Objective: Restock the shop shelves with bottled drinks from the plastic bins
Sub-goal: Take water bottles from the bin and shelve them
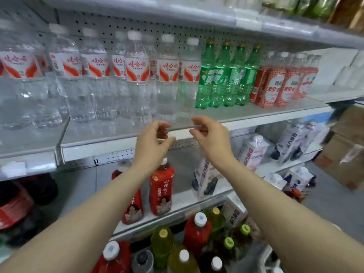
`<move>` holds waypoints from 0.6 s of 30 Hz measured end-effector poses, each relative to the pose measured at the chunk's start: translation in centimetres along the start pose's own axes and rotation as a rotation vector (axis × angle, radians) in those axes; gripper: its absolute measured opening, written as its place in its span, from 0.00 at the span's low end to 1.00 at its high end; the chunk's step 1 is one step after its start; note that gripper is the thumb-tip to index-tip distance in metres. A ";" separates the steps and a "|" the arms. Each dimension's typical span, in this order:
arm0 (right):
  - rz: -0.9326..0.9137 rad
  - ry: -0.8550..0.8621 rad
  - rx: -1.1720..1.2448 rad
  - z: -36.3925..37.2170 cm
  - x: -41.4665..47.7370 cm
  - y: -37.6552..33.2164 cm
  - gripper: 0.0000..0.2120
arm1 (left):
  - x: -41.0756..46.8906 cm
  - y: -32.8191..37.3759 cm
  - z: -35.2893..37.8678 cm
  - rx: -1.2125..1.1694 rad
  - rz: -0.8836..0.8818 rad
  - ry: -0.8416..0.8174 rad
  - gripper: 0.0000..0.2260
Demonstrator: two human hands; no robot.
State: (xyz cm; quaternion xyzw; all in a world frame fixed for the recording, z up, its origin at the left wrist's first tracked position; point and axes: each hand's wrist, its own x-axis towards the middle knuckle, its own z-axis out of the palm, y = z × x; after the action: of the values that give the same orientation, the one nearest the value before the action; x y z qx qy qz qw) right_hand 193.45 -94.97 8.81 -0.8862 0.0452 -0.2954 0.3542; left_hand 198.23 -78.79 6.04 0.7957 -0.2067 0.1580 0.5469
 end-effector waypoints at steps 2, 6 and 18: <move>0.031 -0.008 -0.020 -1.6 -1.7 2.1 0.16 | -1.2 0.7 2.3 -0.003 0.018 -0.067 0.12; 0.099 -0.010 -0.066 -5.3 -5.4 7.2 0.17 | -4.0 1.8 7.3 -0.014 0.016 -0.254 0.13; 0.480 0.077 -0.242 -19.7 -18.9 21.5 0.15 | -14.3 4.8 24.2 -0.144 -0.074 -0.734 0.13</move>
State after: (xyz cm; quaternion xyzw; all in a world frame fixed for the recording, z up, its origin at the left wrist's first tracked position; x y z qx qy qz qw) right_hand 169.73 -117.39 -3.26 -0.8740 0.3025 -0.2290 0.3036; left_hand 184.04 -100.75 -5.48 0.7658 -0.3708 -0.1723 0.4964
